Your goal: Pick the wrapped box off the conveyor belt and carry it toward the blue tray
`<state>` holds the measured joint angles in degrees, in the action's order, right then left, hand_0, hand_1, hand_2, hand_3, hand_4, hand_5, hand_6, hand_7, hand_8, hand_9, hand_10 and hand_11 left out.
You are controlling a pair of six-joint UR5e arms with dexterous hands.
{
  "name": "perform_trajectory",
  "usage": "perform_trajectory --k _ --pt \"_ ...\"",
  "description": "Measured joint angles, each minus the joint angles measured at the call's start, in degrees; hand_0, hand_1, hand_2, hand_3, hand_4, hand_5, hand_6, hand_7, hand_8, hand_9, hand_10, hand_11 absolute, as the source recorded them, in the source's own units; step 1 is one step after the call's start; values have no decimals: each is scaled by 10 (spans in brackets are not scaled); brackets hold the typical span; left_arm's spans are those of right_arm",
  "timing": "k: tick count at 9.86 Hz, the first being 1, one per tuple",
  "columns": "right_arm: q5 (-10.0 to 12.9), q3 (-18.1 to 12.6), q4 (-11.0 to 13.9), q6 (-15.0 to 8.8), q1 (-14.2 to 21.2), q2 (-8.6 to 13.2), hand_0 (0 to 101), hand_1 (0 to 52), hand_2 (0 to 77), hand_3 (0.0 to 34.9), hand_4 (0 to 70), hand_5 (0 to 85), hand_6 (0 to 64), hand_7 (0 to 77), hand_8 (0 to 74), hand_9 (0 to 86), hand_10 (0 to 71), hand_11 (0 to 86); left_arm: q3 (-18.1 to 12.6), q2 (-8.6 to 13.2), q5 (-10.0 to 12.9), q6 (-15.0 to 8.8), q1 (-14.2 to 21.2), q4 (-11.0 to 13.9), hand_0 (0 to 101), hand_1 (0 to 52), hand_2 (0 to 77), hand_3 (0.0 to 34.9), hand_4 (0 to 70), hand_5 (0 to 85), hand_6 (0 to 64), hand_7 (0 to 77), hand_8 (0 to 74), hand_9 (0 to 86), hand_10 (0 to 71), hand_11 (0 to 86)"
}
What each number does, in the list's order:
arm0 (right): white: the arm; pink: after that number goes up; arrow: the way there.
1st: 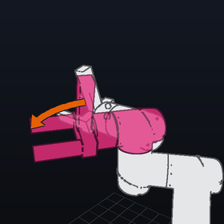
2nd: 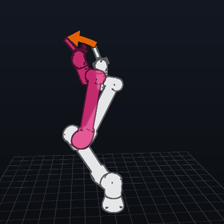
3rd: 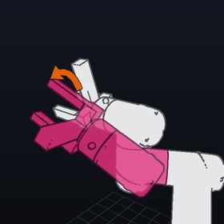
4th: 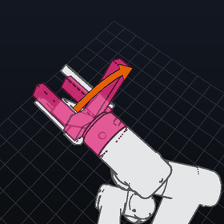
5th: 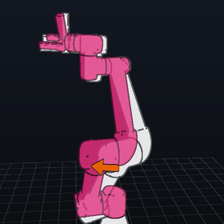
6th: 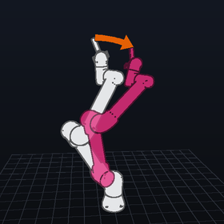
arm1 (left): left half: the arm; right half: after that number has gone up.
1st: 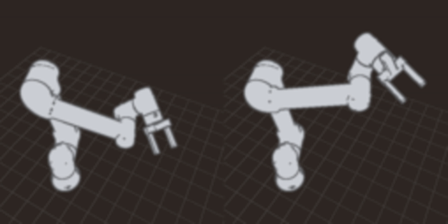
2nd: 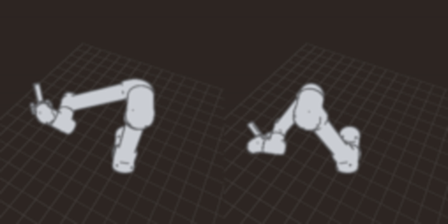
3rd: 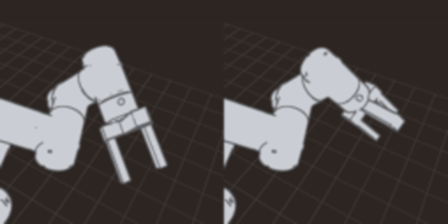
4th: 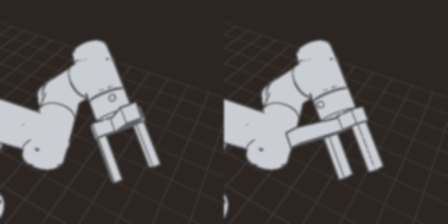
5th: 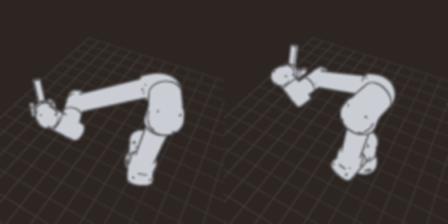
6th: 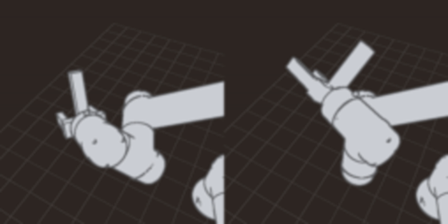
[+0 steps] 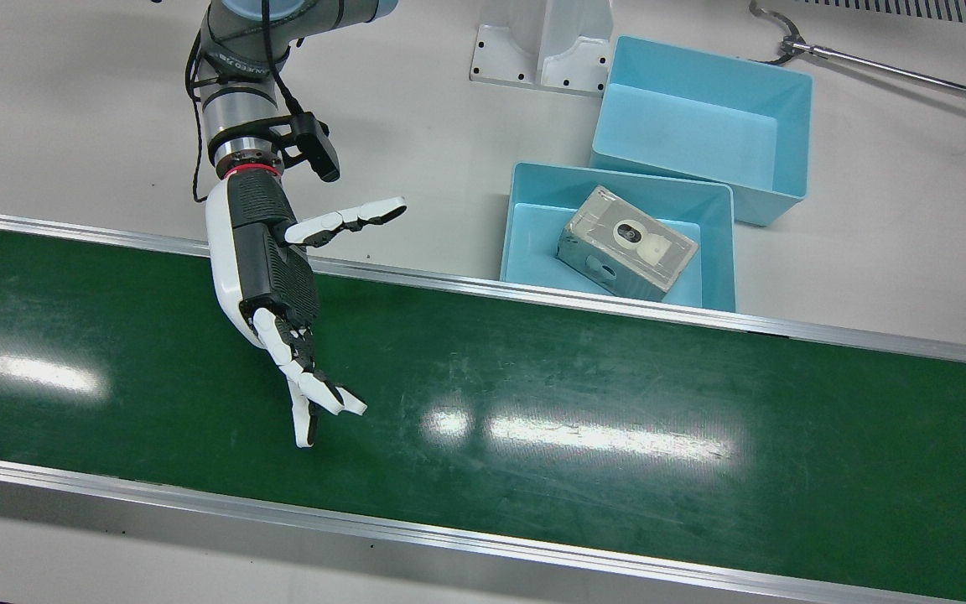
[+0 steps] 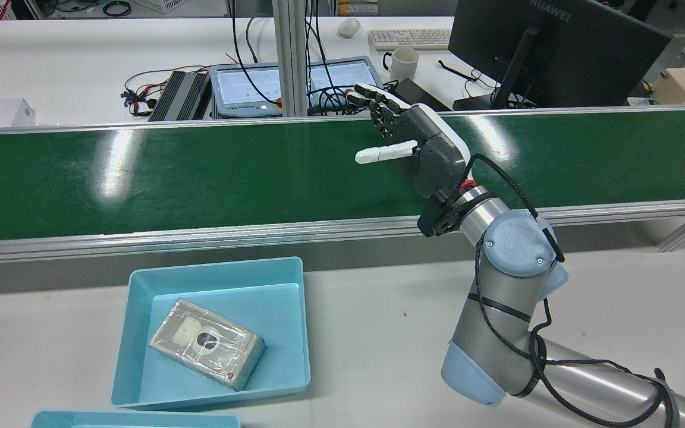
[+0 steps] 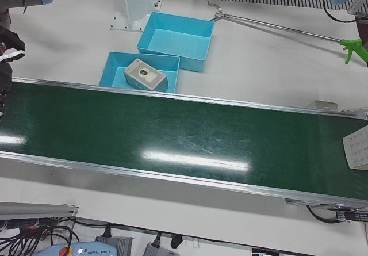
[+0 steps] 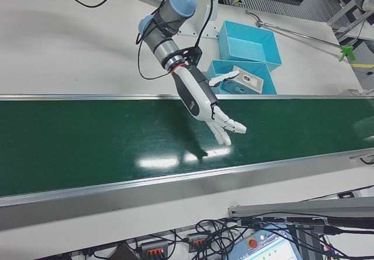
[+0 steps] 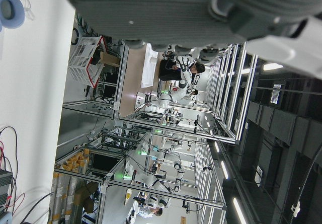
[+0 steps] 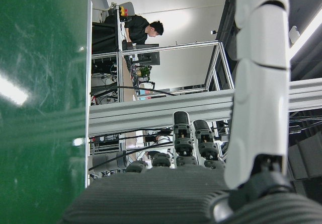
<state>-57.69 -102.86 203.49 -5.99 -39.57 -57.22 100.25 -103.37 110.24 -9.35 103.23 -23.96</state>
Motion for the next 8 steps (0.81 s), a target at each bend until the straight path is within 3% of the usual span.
perform_trajectory --k 2,6,8 --pt "-4 0 1 -3 -10 1 483 175 104 4 104 131 65 164 16 22 0 16 0 0 0 0 0 0 0 0 11 0 0 5 5 5 5 5 5 5" --pt "-11 14 -7 -8 -24 8 489 158 104 4 115 131 65 185 27 22 0 16 0 0 0 0 0 0 0 0 11 0 0 11 5 5 5 5 0 5" --pt "-17 35 -23 -6 -25 15 497 158 104 4 169 169 125 267 44 71 16 11 0 0 0 0 0 0 0 0 11 0 0 11 5 5 5 5 5 5"
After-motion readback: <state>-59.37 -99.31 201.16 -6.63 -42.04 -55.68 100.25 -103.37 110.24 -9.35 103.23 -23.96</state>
